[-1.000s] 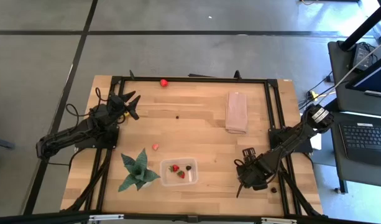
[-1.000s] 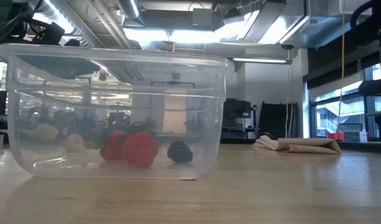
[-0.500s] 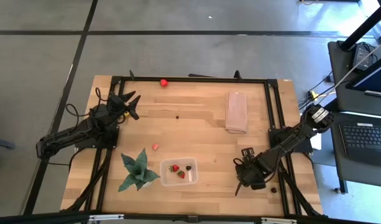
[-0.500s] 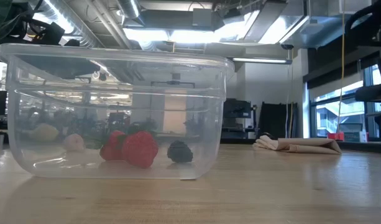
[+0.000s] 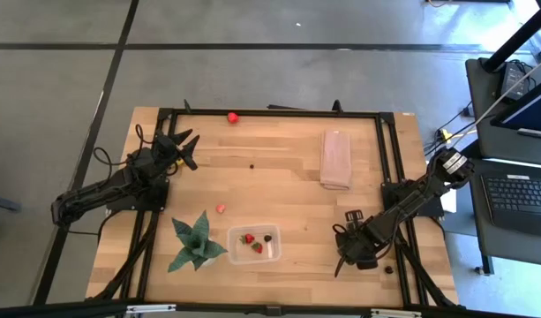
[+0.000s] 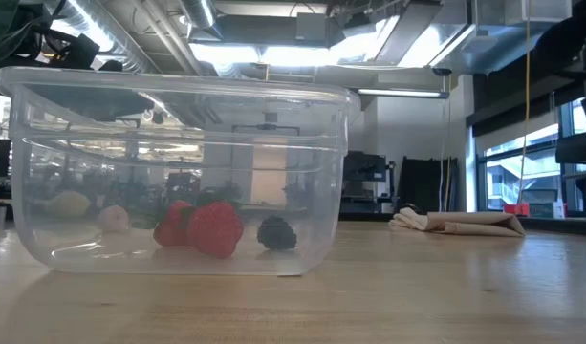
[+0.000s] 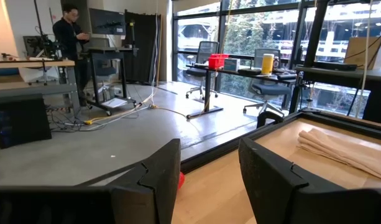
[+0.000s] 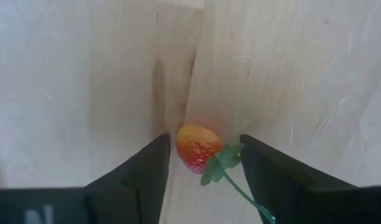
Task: Pick and placing Produce into tupperware
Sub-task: Put the bottom red and yellow strawberry into the transparent bin
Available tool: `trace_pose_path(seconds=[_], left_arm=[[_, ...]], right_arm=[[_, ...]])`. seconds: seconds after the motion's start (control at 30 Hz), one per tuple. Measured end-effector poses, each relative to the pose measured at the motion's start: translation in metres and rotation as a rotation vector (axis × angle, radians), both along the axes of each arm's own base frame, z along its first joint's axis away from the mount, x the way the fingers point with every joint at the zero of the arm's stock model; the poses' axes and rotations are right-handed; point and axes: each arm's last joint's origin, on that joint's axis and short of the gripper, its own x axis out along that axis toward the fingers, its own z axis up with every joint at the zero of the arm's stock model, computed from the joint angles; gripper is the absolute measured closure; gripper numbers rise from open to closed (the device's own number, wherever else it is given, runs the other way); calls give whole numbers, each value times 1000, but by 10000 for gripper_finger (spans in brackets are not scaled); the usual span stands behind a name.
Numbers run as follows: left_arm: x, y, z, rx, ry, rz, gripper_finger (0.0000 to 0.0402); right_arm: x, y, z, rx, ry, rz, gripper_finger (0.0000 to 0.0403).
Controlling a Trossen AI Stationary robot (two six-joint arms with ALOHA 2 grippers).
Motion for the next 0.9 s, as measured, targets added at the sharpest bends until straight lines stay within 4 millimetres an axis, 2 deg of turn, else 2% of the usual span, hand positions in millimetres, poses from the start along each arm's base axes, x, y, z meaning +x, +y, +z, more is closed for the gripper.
trace_pose_path(seconds=[0.33, 0.57, 0.73, 0.9], left_arm=[[0, 0, 0, 0, 0, 0, 244], [0, 0, 0, 0, 0, 0, 244], [0, 0, 0, 0, 0, 0, 244], [0, 0, 0, -1, -1, 0, 244]], right_arm=[[0, 1, 0, 34, 21, -43, 309], [9, 5, 9, 44, -10, -210, 312], [39, 8, 40, 61, -146, -305, 311], [88, 4, 98, 77, -470, -351, 310]])
